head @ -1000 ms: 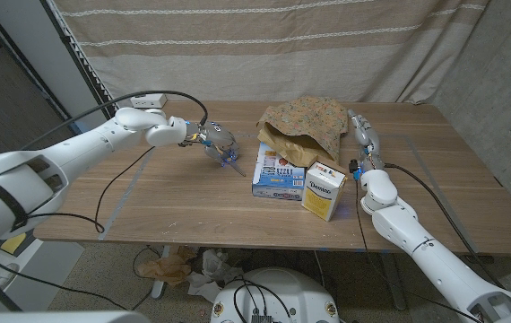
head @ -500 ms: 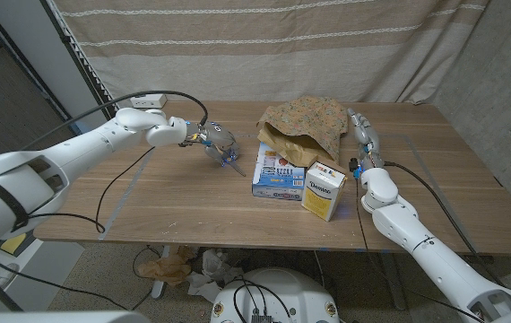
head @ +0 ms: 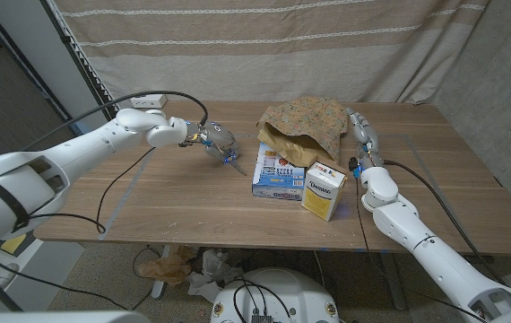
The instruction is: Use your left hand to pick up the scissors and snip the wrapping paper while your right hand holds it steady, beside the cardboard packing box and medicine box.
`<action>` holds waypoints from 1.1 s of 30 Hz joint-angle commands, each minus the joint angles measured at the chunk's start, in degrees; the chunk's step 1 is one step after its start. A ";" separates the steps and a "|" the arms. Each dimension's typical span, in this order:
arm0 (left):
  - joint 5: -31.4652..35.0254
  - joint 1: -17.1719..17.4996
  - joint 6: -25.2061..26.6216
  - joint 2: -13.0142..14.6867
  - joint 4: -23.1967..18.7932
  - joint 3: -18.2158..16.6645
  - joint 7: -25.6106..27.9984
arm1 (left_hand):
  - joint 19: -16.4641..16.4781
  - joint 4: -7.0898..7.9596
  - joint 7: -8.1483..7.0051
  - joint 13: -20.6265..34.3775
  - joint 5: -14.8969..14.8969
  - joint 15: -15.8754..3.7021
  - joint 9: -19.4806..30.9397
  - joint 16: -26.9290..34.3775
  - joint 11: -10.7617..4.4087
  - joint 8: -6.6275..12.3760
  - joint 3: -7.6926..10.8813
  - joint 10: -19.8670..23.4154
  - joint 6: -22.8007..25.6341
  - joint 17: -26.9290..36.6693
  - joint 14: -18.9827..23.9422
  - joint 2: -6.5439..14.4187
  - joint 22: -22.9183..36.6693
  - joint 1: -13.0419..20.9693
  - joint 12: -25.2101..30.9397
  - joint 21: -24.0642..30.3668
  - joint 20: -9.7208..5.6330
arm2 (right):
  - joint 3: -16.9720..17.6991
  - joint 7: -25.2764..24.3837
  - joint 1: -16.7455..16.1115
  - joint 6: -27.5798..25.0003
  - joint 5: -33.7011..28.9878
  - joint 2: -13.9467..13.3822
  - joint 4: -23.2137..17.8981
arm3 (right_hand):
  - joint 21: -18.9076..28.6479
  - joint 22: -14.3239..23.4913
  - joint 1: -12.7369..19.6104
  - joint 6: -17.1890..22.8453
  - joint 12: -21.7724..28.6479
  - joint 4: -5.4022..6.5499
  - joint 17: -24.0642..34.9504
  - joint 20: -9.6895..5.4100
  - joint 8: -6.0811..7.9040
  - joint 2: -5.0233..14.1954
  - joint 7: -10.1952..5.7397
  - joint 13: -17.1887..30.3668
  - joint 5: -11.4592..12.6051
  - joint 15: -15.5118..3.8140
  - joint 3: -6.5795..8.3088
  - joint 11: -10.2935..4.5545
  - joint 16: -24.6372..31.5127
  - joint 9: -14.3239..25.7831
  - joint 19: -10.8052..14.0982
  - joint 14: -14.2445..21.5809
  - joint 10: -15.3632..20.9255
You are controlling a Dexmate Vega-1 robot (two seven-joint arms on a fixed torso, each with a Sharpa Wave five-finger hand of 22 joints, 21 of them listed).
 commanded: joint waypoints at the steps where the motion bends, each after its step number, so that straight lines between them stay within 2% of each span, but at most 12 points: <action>1: 0.23 -0.03 0.40 -0.36 0.67 0.41 0.88 | 0.50 -0.01 -0.16 0.01 0.44 -10.20 -0.08 -0.11 0.14 -0.08 0.65 -0.26 0.11 0.19 0.45 0.55 0.16 -0.08 -0.07 0.27 -3.21 | -0.31 0.75 0.33 0.09 0.15 -0.11 0.44 | 0.35 0.27 -0.38 0.02 0.27 0.06 0.18 -0.13 0.22 0.05 -0.13 0.11 -0.15 -0.17 -0.44 0.03 0.34 0.17 -0.31 -0.40 -0.12; 10: 0.34 -0.11 0.41 -0.27 0.54 0.76 0.52 | 0.63 -0.48 -0.12 0.01 0.08 -10.14 -0.39 -0.42 0.17 -0.37 0.48 -0.82 -0.31 0.15 0.11 -0.23 0.08 0.17 -0.30 0.32 -3.47 | -0.31 0.90 0.15 -0.11 0.30 -0.32 0.29 | 0.34 0.27 -0.46 0.03 0.30 0.11 0.18 -0.12 0.22 0.06 -0.12 0.11 -0.17 -0.18 -0.47 0.02 0.35 0.17 -0.34 -0.39 -0.08; 12: 0.43 -0.15 0.36 -0.22 0.56 0.85 0.45 | 0.79 -0.72 -0.13 0.05 -0.48 -10.18 -0.92 0.02 0.19 -0.36 0.25 -0.56 0.23 0.29 1.61 -0.86 -0.05 0.13 -0.18 0.38 -3.41 | -0.33 0.91 0.10 -0.05 0.23 -0.37 0.31 | 0.35 0.27 -0.48 0.01 0.30 0.12 0.18 -0.12 0.21 0.07 -0.14 0.11 -0.18 -0.17 -0.47 0.00 0.36 0.17 -0.35 -0.37 -0.08; 17: 0.54 -0.24 0.22 -0.22 0.65 1.01 0.36 | 1.17 -0.93 -0.04 0.20 -1.05 -10.22 -1.11 0.00 0.22 0.46 0.13 0.83 2.24 0.34 2.36 -1.28 -0.14 0.17 0.47 0.52 -3.58 | -0.24 0.75 -0.06 -0.06 0.28 -0.39 0.15 | 0.34 0.27 -0.52 0.02 0.30 0.15 0.18 -0.12 0.21 0.08 -0.09 0.11 -0.20 -0.18 -0.49 -0.02 0.37 0.17 -0.37 -0.36 -0.08; 18: 0.60 -0.25 0.22 -0.20 0.63 1.04 0.35 | 1.26 -1.20 -0.15 0.31 -1.50 -10.24 -1.03 0.00 0.20 0.89 -0.02 1.81 2.96 0.37 2.96 -1.87 -0.21 0.30 0.93 0.52 -3.66 | -0.26 0.83 -0.05 0.06 0.23 -0.42 0.21 | 0.34 0.27 -0.53 0.02 0.30 0.15 0.18 -0.13 0.21 0.08 -0.10 0.11 -0.20 -0.19 -0.49 -0.02 0.37 0.17 -0.36 -0.36 -0.08; 25: 0.80 -0.29 0.14 -0.15 0.60 1.17 0.40 | 1.35 -1.36 -0.09 0.33 -1.78 -10.21 -0.99 -0.08 0.22 1.04 -0.21 1.98 3.15 0.37 3.17 -2.42 -0.24 0.31 1.01 0.54 -3.60 | -0.24 0.74 -0.14 -0.31 0.46 -0.37 -0.05 | 0.34 0.27 -0.58 0.03 0.31 0.18 0.18 -0.15 0.21 0.10 -0.13 0.11 -0.22 -0.20 -0.50 -0.07 0.35 0.17 -0.41 -0.41 -0.09; 28: 0.80 -0.27 0.12 -0.15 0.59 1.17 0.53 | 1.29 -1.44 -0.01 0.55 -2.18 -10.29 -0.77 -0.07 0.25 2.19 -0.05 3.56 5.41 0.46 4.03 -2.37 -0.24 0.68 1.80 0.52 -3.54 | -0.32 0.95 -0.05 0.04 0.33 -0.36 0.22 | 0.34 0.27 -0.60 0.05 0.31 0.19 0.17 -0.17 0.22 0.10 -0.15 0.11 -0.23 -0.19 -0.51 0.00 0.35 0.17 -0.41 -0.42 -0.09; 33: 0.92 -0.31 0.08 -0.14 0.57 1.23 0.51 | 1.59 -1.72 -0.05 2.21 -3.17 -10.38 -0.03 0.28 0.28 4.64 0.67 9.49 10.15 1.15 8.04 -2.50 -0.20 2.09 5.56 0.65 -3.33 | -0.40 0.73 0.00 -0.02 0.08 -0.35 0.18 | 0.34 0.27 -0.62 0.05 0.32 0.20 0.17 -0.14 0.22 0.10 -0.10 0.11 -0.24 -0.17 -0.52 0.02 0.35 0.16 -0.43 -0.43 -0.09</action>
